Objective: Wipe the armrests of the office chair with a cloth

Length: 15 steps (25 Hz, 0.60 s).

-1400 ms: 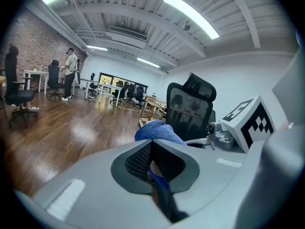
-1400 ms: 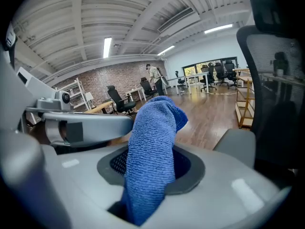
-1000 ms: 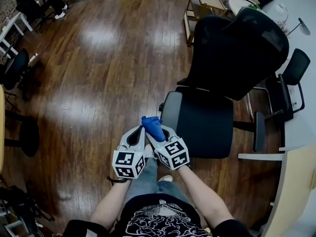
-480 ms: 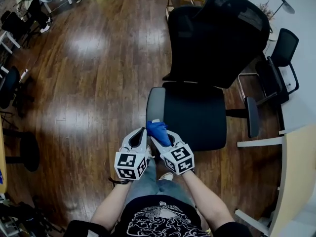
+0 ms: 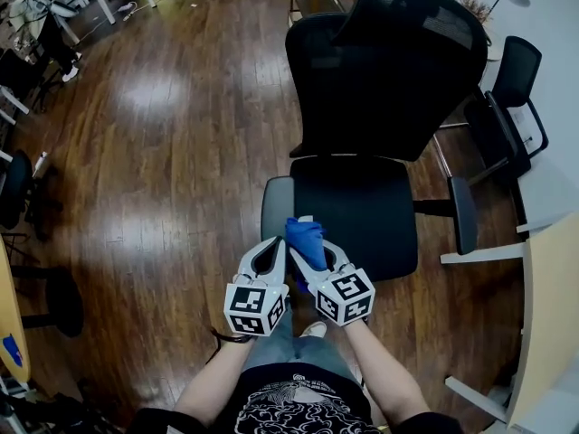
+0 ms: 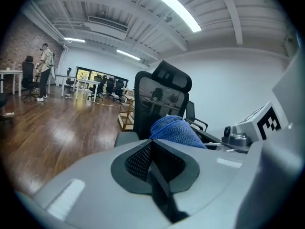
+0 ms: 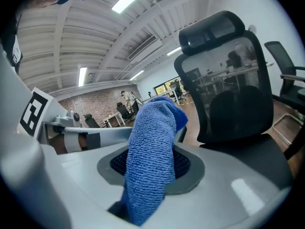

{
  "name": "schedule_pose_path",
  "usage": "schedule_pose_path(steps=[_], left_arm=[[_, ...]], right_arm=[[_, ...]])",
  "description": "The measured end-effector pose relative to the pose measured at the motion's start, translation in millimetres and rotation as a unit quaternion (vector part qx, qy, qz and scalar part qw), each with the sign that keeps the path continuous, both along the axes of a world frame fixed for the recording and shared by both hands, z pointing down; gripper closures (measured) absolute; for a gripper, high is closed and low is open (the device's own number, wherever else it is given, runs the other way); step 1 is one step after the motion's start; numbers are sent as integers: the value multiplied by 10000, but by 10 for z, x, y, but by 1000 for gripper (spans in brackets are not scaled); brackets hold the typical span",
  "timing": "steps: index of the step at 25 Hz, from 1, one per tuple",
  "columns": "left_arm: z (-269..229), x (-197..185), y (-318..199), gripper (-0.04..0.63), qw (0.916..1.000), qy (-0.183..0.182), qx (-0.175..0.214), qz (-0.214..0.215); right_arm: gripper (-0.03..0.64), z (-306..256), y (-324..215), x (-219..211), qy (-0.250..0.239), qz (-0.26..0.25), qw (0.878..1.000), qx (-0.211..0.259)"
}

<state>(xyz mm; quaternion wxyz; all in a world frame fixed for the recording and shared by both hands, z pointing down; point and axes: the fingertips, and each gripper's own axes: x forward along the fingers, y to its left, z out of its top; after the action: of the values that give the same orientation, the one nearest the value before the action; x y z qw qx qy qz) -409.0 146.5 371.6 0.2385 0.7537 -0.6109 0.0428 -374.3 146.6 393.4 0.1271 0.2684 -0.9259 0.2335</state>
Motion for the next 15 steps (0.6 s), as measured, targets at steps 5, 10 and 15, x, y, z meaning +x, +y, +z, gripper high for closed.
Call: schedule_pose_path(steps=[5, 10, 15], left_arm=[[-3, -20, -371, 620, 9994, -33, 59, 338], [74, -8, -639, 620, 9982, -191, -29, 573], [301, 246, -975, 620, 9971, -439, -266, 559]], right_arm=[[477, 117, -344, -49, -80, 277, 9995, -153], [477, 280, -638, 51, -403, 699, 9955, -494], [477, 555, -958, 247, -875, 838, 9890, -846]])
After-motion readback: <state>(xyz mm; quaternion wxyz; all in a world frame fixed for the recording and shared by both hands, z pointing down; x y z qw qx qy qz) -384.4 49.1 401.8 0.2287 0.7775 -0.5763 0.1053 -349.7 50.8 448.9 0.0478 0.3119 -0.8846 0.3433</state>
